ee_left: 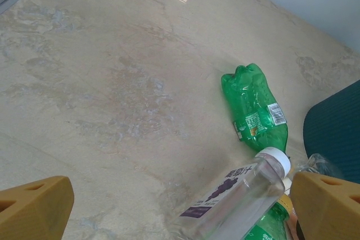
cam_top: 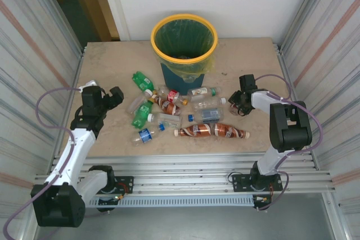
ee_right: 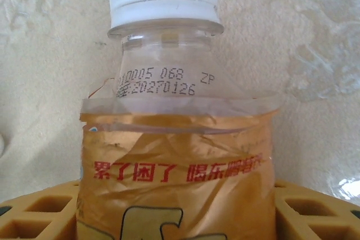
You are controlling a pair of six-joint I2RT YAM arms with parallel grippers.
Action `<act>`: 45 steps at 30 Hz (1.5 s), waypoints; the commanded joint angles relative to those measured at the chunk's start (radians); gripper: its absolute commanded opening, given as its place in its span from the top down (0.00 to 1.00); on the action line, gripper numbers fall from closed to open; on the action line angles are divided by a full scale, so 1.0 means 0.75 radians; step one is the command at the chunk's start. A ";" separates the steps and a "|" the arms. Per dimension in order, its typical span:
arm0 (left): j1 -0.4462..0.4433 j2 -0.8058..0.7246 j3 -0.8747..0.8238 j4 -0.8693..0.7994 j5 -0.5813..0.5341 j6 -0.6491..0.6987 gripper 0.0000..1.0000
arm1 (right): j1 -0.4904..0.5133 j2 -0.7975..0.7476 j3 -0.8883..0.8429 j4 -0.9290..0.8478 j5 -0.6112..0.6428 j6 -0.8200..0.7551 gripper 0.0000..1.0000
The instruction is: Put the plastic bottles in the bin
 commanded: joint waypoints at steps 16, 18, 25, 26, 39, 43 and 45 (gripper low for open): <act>0.019 0.039 -0.009 0.026 0.028 -0.022 0.01 | -0.013 -0.225 -0.028 -0.154 0.135 -0.025 0.58; 0.022 0.039 -0.015 0.029 0.032 -0.025 0.01 | -0.015 -0.279 -0.022 -0.174 0.153 -0.036 0.58; 0.022 0.045 -0.028 0.041 0.040 -0.034 0.01 | -0.009 -0.479 0.025 -0.248 0.198 -0.091 0.59; 0.022 0.046 -0.029 0.044 0.042 -0.034 0.01 | -0.007 -0.510 0.034 -0.254 0.201 -0.103 0.59; 0.024 0.082 -0.036 0.077 0.105 -0.063 0.01 | 0.085 -0.645 0.369 -0.317 0.203 -0.263 0.57; 0.024 0.081 -0.036 0.075 0.107 -0.067 0.01 | 0.150 -0.578 0.527 -0.297 0.203 -0.325 0.57; 0.024 0.079 -0.037 0.074 0.112 -0.070 0.01 | 0.180 -0.538 0.591 -0.272 0.193 -0.353 0.57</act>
